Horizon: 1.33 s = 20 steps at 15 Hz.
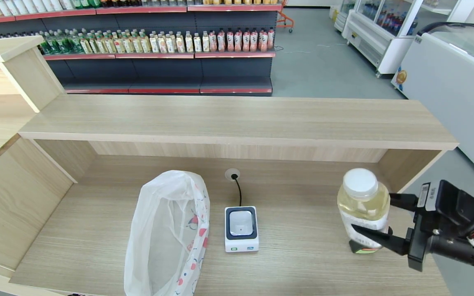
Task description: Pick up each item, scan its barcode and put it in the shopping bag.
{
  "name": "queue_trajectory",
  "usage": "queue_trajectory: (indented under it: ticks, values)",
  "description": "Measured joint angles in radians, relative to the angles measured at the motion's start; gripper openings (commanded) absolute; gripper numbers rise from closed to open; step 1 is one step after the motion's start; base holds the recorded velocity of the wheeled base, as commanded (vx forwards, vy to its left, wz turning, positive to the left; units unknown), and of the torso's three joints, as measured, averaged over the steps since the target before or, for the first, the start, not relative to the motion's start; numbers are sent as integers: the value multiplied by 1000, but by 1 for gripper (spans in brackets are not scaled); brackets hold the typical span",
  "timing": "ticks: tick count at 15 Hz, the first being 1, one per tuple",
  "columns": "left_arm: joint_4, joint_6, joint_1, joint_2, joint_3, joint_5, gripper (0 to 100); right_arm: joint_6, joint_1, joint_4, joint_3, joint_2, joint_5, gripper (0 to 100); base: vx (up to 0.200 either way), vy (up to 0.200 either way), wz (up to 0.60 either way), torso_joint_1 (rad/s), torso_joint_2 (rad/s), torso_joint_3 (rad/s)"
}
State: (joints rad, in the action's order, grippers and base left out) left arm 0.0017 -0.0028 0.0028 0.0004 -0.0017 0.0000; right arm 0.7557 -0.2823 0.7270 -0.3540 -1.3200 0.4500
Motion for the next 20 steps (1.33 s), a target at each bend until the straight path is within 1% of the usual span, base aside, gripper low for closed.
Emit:
queue_trajectory:
  ticks: [1,2,6,9,10,16,18,20]
  values:
    - [0,0,0,0,0,0,100,87,4,83,17,-2,-4,0,0,0,0,0,0,0]
    - [1,0,0,0,0,0,100,146,8,129,44,-8,-5,0,0,0,0,0,0,0]
    - [0,0,1,0,0,0,100,387,10,216,70,-50,-6,0,0,0,0,0,0,0]
    - [0,0,0,0,0,0,100,497,-13,244,74,-77,-11,0,0,0,0,0,0,0]
    - [0,0,0,0,0,0,100,506,-24,247,74,-81,-16,0,0,0,0,0,0,0]
    - [1,2,0,0,0,-1,100,513,-88,248,71,-99,-164,0,0,0,0,0,0,0]
    - [1,1,0,0,0,-1,100,513,-91,248,72,-101,-170,0,0,0,0,0,0,0]
    - [1,0,0,0,0,-1,100,507,-93,248,71,-101,-168,0,0,200,0,2,5,0]
